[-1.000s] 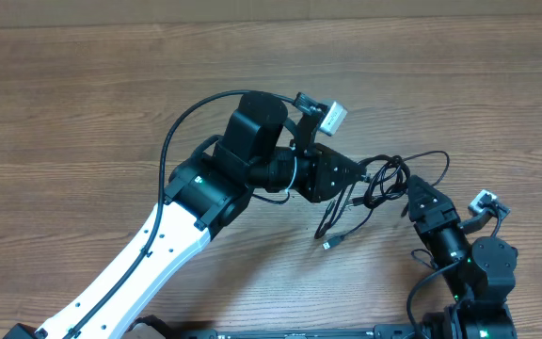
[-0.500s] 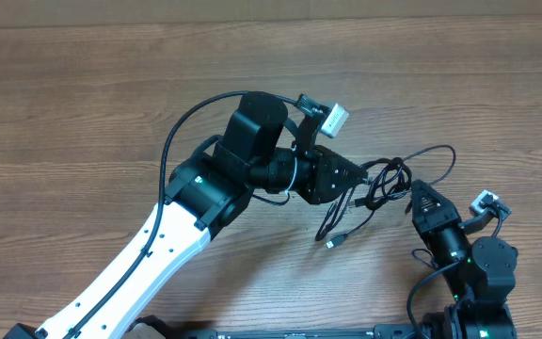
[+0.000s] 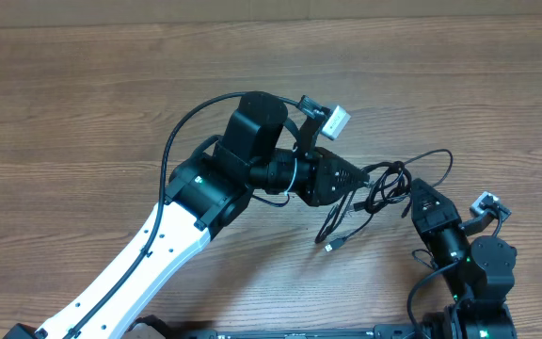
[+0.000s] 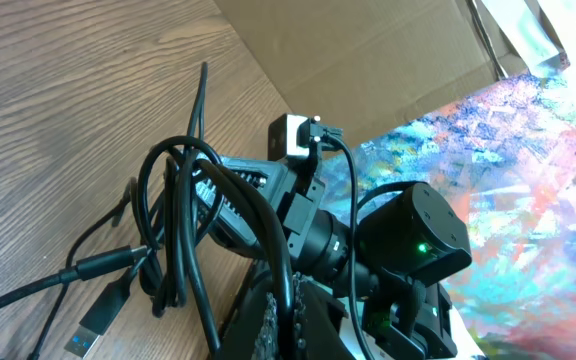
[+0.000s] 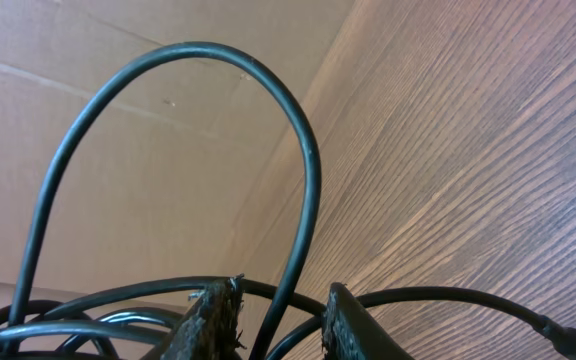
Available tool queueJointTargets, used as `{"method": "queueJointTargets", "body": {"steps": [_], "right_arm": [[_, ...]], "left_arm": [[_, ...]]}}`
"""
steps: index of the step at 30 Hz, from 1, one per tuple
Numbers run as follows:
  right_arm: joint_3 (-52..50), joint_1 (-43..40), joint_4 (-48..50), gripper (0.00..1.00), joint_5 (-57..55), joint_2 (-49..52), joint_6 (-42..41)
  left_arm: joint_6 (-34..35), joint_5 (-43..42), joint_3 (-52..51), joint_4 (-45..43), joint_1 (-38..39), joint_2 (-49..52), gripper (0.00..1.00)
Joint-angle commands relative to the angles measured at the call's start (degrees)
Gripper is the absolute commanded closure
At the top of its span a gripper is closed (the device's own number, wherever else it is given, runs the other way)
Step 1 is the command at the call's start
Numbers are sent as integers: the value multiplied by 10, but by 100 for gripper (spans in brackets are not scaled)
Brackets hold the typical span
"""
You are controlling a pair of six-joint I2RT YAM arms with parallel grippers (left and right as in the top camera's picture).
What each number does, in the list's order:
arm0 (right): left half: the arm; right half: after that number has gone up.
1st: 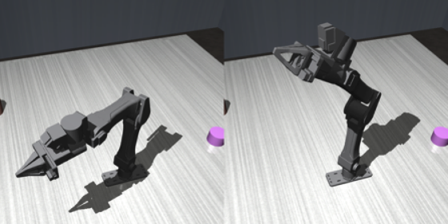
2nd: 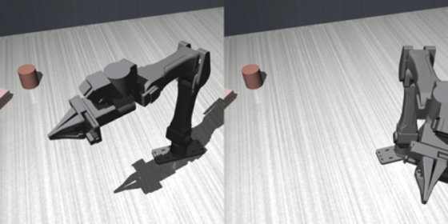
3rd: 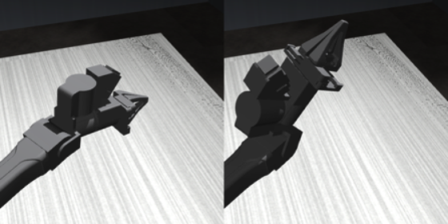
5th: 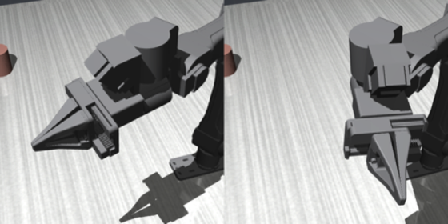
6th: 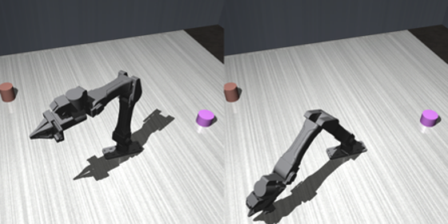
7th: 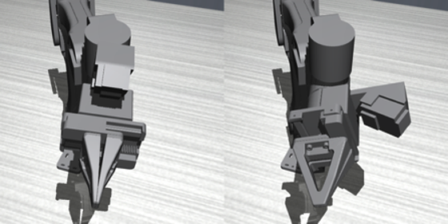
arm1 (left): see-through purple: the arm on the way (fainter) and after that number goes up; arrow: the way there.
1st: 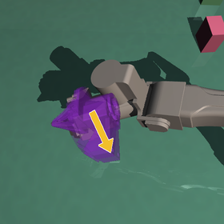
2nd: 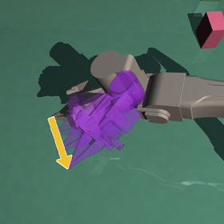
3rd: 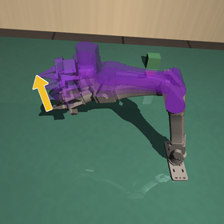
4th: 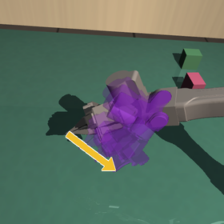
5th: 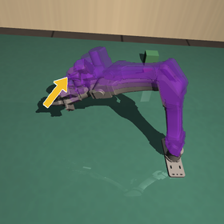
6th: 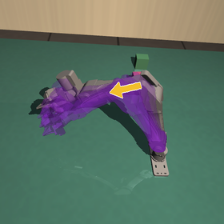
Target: Untangle cables
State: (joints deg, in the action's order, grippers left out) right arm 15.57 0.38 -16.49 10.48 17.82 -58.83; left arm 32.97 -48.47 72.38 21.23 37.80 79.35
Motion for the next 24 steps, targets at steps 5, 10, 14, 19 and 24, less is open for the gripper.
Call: {"method": "queueJointTargets", "body": {"steps": [5,10,14,19,24], "right_arm": [[9,-1,2,96,-6,-4,1],[9,-1,3,96,0,-4,1],[9,-1,19,96,25,-4,1],[9,-1,79,96,91,-4,0],[9,-1,126,96,137,-4,-10]], "left_arm": [[4,-24,10,-5,1,-7,96],[-15,8,10,-3,1,-7,96],[-49,87,10,14,1,-7,96],[-73,239,10,67,1,-6,96],[-73,329,10,117,1,-6,96]]}}
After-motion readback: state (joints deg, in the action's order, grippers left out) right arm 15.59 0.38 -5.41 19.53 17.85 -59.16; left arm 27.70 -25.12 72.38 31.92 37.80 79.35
